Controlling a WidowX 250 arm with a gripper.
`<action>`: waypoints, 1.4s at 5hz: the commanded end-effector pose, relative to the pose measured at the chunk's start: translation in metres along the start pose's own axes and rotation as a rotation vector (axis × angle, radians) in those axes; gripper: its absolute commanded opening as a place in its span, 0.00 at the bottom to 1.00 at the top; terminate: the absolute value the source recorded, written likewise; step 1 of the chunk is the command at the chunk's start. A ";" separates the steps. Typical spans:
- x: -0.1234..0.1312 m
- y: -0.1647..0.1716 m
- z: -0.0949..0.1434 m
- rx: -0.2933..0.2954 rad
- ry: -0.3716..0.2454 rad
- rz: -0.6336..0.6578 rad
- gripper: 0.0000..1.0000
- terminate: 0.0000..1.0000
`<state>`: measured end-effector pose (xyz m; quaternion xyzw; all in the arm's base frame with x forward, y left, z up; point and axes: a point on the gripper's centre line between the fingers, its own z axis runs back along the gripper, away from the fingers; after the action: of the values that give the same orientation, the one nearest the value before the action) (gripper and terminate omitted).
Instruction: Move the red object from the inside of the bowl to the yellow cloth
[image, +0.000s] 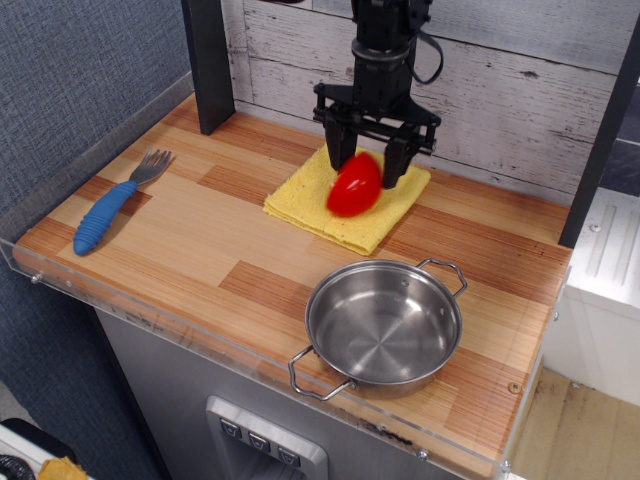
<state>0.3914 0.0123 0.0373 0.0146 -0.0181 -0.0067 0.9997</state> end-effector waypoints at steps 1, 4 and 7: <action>-0.011 0.003 0.050 -0.036 -0.058 -0.043 1.00 0.00; -0.077 -0.006 0.095 -0.017 -0.141 -0.115 1.00 0.00; -0.093 0.000 0.082 0.001 -0.135 -0.164 1.00 0.00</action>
<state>0.3023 0.0026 0.1035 0.0122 -0.0582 -0.0921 0.9940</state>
